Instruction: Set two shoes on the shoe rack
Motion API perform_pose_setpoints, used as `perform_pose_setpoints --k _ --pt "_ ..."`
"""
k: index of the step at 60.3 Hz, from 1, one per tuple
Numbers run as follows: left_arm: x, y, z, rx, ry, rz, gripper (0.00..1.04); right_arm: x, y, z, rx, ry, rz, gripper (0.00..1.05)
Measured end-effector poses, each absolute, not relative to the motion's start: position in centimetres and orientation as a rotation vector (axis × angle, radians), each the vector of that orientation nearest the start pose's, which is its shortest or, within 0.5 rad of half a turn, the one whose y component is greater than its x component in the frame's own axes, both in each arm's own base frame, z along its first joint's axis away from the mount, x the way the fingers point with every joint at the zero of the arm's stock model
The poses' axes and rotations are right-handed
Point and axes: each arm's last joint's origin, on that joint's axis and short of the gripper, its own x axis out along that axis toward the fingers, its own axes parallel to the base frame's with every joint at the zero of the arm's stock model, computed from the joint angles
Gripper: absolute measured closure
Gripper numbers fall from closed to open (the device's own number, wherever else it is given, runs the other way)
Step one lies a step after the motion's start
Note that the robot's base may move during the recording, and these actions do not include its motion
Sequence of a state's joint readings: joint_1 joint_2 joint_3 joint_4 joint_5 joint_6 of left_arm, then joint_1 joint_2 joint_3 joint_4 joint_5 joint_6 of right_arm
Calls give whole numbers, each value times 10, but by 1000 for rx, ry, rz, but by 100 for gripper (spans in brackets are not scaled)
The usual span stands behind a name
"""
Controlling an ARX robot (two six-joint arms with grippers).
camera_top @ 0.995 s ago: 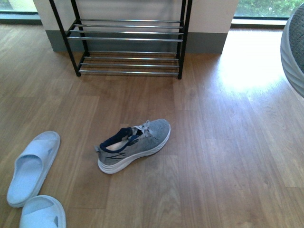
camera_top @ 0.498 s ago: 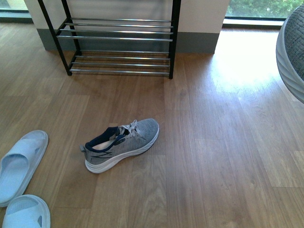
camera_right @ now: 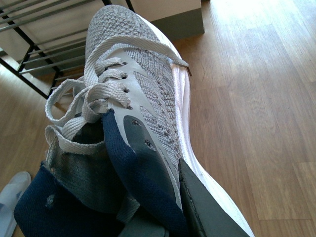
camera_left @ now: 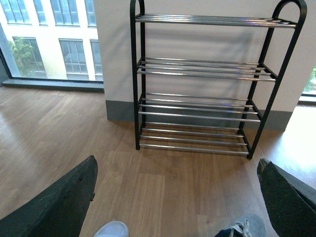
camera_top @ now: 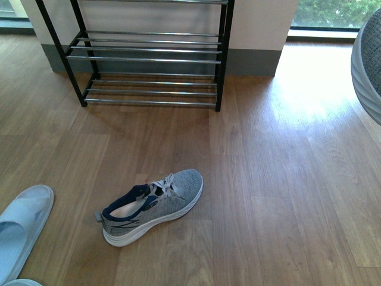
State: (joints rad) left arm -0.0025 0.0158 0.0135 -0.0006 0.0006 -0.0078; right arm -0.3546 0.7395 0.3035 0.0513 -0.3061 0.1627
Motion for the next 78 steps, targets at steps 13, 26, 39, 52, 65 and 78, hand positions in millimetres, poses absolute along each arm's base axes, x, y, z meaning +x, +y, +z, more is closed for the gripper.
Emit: perform_pose_setpoints --k 13,26,39,52,65,78 --pt "98 0 167 -7 3 -3 9 154 -48 197 286 360 -75 103" --pt "106 -2 163 -99 475 295 9 154 -48 197 286 360 -76 103" --pt "166 -17 132 -3 663 180 9 154 -48 197 286 360 -76 103" --pt "231 -44 102 222 788 -33 9 154 -48 197 286 360 -76 103" --pt "281 -78 69 434 899 -239 9 154 -48 197 286 360 -76 103" --pt "318 -111 23 616 1004 -411 9 154 -48 197 286 360 -76 103"
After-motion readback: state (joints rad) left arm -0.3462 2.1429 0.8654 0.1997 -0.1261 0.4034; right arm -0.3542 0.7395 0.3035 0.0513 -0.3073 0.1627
